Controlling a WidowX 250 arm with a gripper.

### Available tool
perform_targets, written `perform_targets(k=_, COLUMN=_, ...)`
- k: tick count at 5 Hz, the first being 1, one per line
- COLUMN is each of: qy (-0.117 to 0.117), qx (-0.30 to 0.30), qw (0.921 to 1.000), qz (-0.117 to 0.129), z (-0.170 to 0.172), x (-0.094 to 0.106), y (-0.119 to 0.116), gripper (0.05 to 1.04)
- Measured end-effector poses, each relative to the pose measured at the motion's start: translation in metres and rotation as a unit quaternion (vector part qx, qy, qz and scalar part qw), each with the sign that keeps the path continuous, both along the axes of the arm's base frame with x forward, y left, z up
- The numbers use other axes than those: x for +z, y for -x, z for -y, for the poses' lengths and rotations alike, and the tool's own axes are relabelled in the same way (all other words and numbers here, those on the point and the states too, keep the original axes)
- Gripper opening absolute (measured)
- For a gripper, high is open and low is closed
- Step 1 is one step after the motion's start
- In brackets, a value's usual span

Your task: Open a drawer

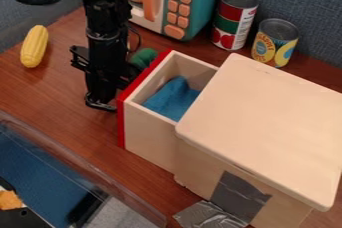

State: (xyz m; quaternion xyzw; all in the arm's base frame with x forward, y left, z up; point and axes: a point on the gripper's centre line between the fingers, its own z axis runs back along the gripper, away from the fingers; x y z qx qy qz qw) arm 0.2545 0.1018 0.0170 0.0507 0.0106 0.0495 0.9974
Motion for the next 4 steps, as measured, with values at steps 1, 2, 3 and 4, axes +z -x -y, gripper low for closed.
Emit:
perform_targets(k=1, qy=-0.021, qx=-0.014, qw=0.9996, qz=-0.010, z=0.003, x=0.004, y=-0.002, gripper=0.129)
perform_targets(k=2, qy=-0.042, qx=-0.029, qw=0.9983, qz=-0.027, z=0.007, x=0.007, y=0.000, gripper=0.128)
perform_targets(k=3, qy=-0.060, qx=-0.042, qw=0.9967, qz=-0.034, z=0.007, x=0.009, y=0.000, gripper=0.174)
perform_targets(k=4, qy=-0.081, qx=-0.056, qw=0.9923, qz=-0.075, z=0.006, x=0.017, y=0.006, gripper=0.409)
